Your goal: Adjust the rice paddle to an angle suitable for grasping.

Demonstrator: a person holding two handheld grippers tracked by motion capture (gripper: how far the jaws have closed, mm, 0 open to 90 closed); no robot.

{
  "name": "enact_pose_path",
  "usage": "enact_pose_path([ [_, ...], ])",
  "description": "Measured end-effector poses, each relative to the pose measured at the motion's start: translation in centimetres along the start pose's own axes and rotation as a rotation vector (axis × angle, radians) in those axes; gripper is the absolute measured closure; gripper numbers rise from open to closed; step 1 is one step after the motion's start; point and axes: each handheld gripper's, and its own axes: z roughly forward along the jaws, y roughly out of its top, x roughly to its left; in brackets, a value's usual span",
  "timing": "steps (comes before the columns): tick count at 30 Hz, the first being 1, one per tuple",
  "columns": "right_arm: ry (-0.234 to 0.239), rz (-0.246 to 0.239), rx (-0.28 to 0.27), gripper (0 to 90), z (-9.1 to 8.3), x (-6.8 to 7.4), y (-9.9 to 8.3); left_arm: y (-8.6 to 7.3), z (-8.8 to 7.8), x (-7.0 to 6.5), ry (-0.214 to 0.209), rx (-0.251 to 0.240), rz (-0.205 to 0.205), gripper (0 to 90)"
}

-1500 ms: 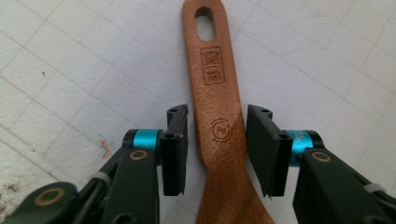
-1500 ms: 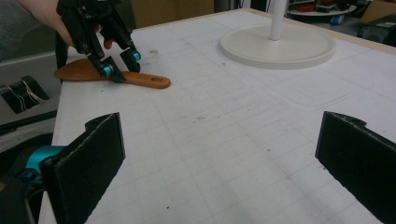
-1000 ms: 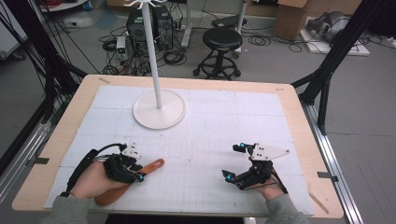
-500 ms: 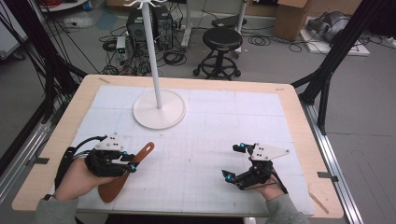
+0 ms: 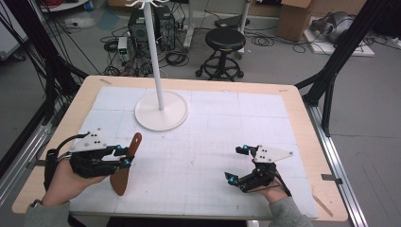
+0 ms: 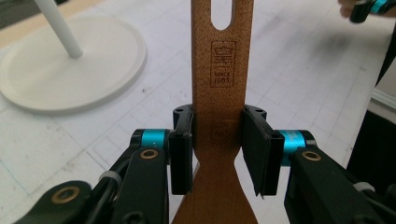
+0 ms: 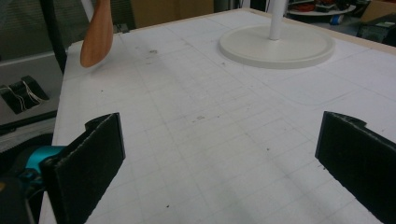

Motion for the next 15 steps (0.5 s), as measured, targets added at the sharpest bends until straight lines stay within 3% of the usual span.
enact_pose_path([
  [12,-0.001,0.005,0.005,0.0,-0.09,0.03,-0.03,-0.34,-0.5,0.63,-0.025,-0.066,-0.021,65.1],
  [15,-0.002,0.004,0.0,0.0,-0.14,-0.04,-0.05,-0.3,-0.63,0.8,-0.038,-0.105,-0.029,65.1],
])
